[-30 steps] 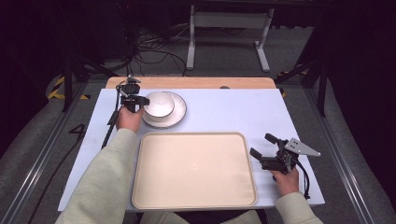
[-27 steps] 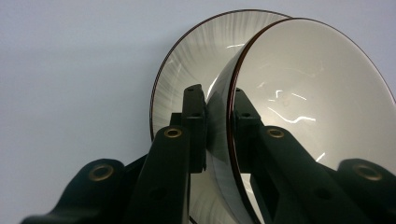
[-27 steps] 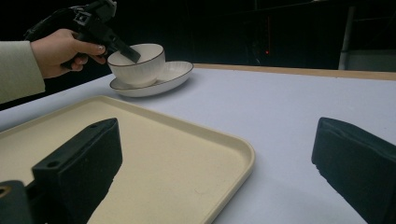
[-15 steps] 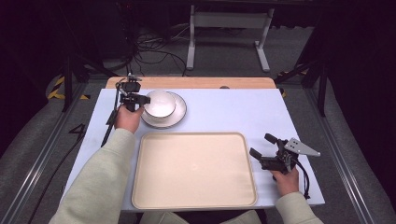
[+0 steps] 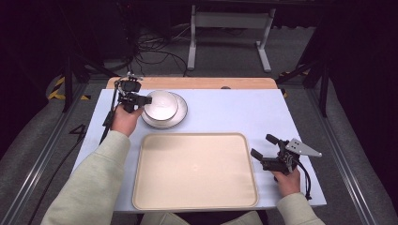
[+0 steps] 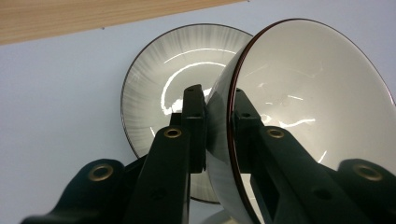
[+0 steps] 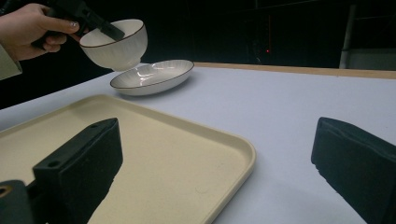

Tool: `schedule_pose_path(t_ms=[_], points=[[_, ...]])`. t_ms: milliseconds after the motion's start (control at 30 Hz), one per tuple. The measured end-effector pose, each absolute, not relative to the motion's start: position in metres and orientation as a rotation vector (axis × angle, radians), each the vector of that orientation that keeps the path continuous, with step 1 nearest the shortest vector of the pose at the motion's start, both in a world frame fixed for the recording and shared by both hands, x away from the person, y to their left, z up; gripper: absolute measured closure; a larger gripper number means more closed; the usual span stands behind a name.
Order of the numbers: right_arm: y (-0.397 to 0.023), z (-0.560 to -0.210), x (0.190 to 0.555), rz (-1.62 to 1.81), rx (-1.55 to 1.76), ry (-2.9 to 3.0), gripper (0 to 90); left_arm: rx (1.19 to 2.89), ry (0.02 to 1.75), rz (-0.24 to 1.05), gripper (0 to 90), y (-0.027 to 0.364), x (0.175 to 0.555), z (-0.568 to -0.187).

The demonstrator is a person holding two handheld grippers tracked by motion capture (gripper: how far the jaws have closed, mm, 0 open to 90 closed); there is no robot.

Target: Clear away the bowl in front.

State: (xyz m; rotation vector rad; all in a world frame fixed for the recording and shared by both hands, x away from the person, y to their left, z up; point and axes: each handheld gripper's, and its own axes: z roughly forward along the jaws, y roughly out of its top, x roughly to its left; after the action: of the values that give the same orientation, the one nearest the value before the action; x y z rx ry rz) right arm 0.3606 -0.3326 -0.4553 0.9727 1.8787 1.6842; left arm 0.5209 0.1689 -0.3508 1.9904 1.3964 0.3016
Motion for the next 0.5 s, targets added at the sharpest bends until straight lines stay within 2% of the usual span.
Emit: schedule_pose_path(t_ms=[500], points=[[-0.332, -0.455, 0.360, 1.669, 0.959, 1.880, 2.6, 2.048, 1.255, 0.239, 80.7, 0.158, 0.495, -0.332]])
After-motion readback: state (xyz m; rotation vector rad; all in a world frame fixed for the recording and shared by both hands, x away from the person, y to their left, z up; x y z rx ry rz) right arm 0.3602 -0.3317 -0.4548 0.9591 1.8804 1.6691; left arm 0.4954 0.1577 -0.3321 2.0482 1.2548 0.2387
